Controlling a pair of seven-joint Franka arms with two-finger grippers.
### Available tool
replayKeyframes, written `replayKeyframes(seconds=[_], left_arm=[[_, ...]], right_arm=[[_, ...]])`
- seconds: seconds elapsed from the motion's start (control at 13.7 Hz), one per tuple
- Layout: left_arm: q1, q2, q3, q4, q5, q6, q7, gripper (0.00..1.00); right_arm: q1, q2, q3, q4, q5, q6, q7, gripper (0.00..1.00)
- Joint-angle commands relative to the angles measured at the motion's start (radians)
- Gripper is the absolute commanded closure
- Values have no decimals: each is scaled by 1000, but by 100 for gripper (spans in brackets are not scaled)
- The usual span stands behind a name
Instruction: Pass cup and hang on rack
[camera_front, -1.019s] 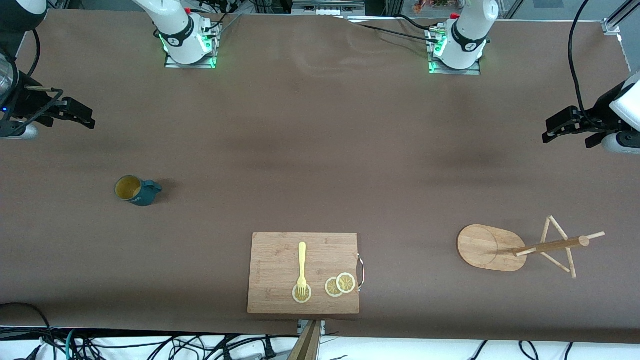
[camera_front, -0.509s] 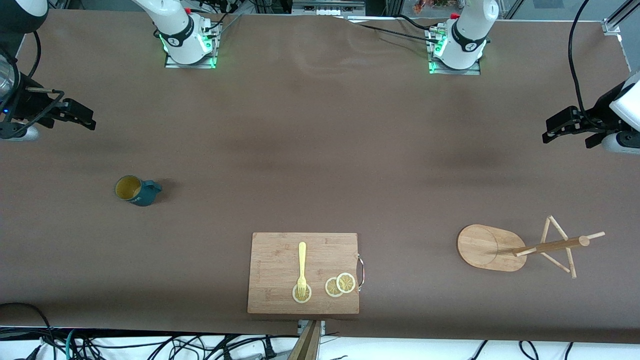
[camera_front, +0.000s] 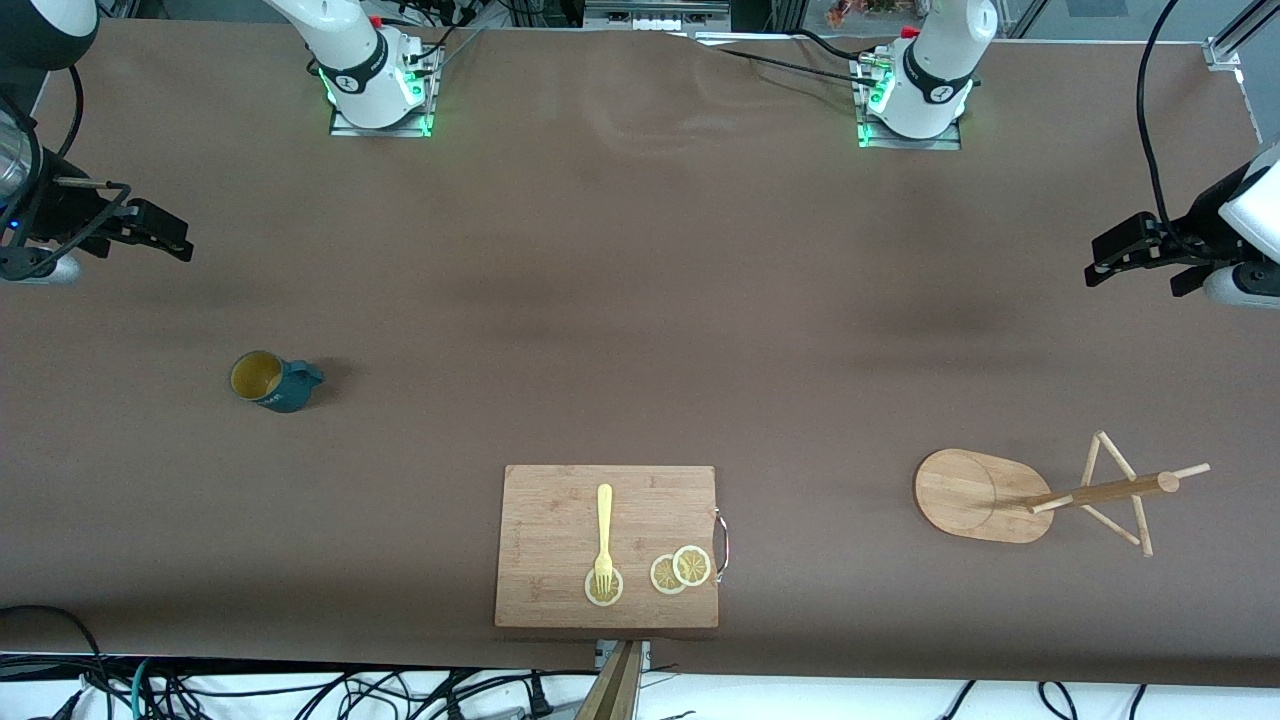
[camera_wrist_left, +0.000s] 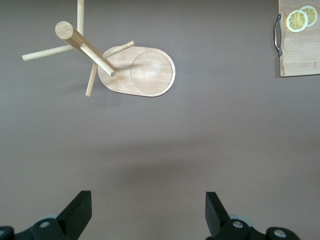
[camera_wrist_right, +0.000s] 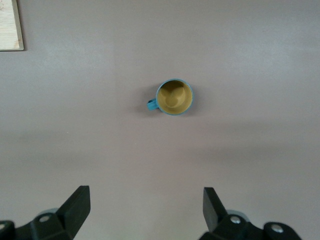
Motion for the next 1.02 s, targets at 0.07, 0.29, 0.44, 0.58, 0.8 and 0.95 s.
replayKeyframes(seconds=[0.07,0.29,0.44,0.58,0.8,0.95], left_arm=[[-1,16,1,29,3,-4,11,0],[-1,15,1,29,3,-4,11,0],[-1,15,1,29,3,-4,11,0],[-1,15,1,29,3,-4,11,0],[-1,15,1,29,3,-4,10,0],[-1,15,2,29,3,-4,11,0]], right_arm=[[-2,8,-2,23,16,-9,8,0],[-2,7,0,23,16,-18,7,0],[-10,33,-5,23,18,-26,16,0],[-14,48,-10,25,14,-14,18,0],[-53,139,-16,37,14,2,-25,0],[-60,171,-17,52,11,58,-94,0]])
